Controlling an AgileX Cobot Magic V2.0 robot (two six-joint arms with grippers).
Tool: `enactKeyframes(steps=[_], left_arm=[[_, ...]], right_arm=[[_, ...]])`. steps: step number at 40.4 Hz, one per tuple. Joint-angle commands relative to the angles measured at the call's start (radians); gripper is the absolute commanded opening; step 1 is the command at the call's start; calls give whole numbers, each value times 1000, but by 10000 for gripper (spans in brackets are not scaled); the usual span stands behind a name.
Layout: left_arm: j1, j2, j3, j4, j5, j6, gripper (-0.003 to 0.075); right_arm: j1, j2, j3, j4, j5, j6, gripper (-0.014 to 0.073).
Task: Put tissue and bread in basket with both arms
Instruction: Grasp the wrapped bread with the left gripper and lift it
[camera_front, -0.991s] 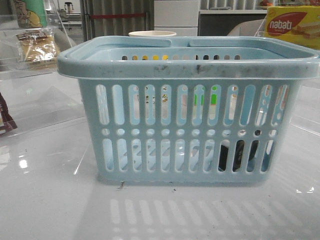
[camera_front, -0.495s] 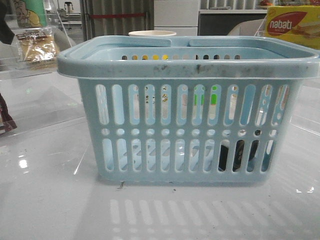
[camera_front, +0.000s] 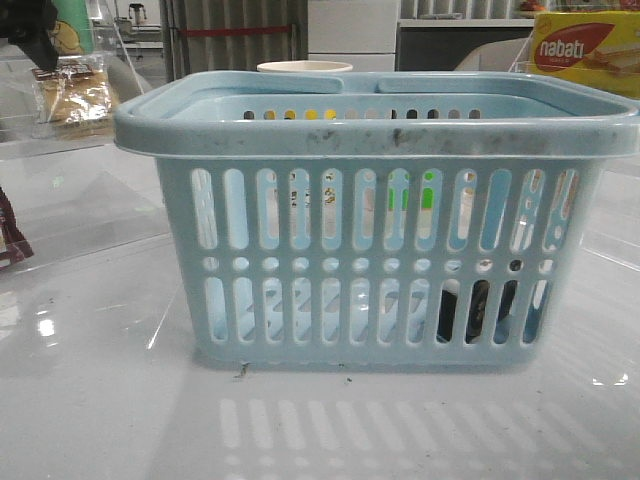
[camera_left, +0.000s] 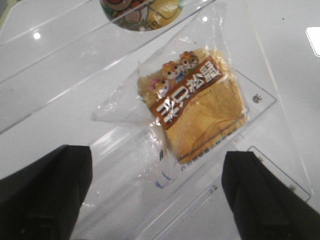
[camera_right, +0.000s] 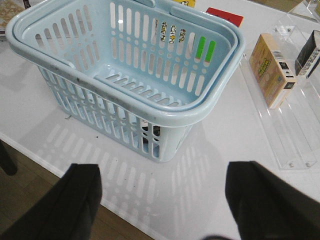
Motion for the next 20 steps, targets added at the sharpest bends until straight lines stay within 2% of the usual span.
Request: enactKeyframes(steps=[1,10,20], left_arm=[[5,0,-81,-20,-62,-10,582],[5,99,-163,-49,-73,-10,582],[-2,188,-221,-177,-111,-10,582]], right_arm=[[0,7,-23,-12,-72,-6,612],[0,7,-23,-12,-72,-6,612],[0,7,-23,-12,-72,-6,612]])
